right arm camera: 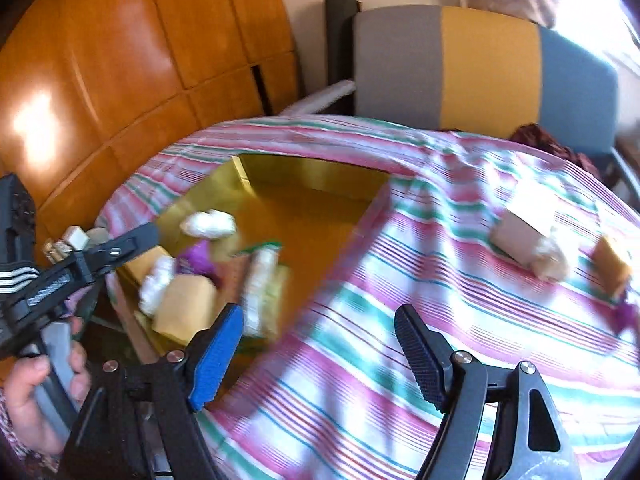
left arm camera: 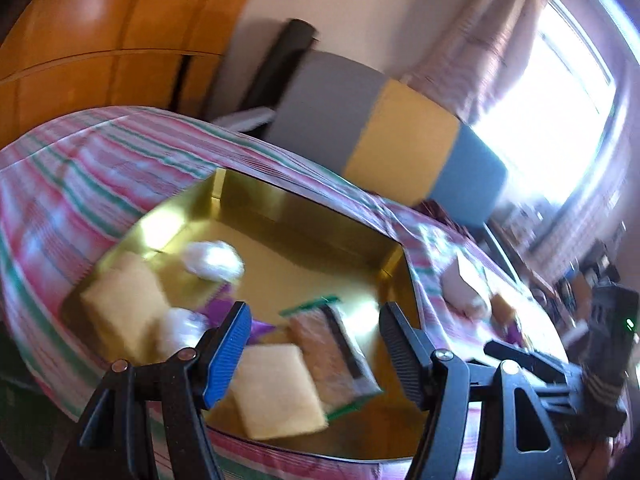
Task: Organize objects
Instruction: 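Move both tools back from the tray to the remaining items, then grasp the WEIDAN snack pack with the right tool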
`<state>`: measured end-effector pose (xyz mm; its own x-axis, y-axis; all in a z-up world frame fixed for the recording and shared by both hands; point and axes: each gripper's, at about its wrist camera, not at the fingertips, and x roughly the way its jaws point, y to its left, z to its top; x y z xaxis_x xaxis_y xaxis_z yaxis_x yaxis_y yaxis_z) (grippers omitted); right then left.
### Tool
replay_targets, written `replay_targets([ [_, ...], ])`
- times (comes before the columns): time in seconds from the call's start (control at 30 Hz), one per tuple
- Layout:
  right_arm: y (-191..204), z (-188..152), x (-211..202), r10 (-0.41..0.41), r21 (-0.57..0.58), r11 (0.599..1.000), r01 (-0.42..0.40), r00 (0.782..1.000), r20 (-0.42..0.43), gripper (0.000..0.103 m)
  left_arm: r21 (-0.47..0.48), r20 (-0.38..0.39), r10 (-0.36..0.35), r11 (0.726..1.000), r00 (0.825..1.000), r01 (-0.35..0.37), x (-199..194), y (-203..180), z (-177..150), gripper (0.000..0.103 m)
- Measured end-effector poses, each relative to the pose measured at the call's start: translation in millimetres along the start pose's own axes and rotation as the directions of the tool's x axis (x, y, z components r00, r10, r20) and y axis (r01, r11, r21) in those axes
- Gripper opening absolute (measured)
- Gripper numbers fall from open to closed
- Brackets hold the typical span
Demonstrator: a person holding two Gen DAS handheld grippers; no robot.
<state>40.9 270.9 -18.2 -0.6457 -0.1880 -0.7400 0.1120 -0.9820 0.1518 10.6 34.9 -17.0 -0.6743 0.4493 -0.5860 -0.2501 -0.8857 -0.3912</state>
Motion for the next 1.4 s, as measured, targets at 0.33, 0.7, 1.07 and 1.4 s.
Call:
replay_targets([
  [0.33, -115, -35, -19, -0.185, 0.136, 0.970, 0.200, 0.975, -0.121, 0.079, 0.194, -0.111, -0.122, 0.971, 0.986, 0.142, 10, -66, -22, 0.067],
  [0.7, -279, -42, -74, -0.452, 0.304, 0.824, 0.479, 0.878, -0.159, 0.079, 0.291, -0.206, -0.183, 0.926, 0.961, 0.239, 22, -117, -43, 0.067],
  [1.07, -371, -53, -65, -0.468, 0.426, 0.768, 0.479, 0.873, -0.139, 0.081, 0.368, -0.327, -0.214, 0.869, 0.921, 0.332, 35, -165, -71, 0.067],
  [1.4, -380, -53, -36, -0.447, 0.371, 0.794, 0.482, 0.876, -0.180, 0.071, 0.380, -0.410, -0.223, 0.840, 0.884, 0.388, 59, -204, -89, 0.067],
])
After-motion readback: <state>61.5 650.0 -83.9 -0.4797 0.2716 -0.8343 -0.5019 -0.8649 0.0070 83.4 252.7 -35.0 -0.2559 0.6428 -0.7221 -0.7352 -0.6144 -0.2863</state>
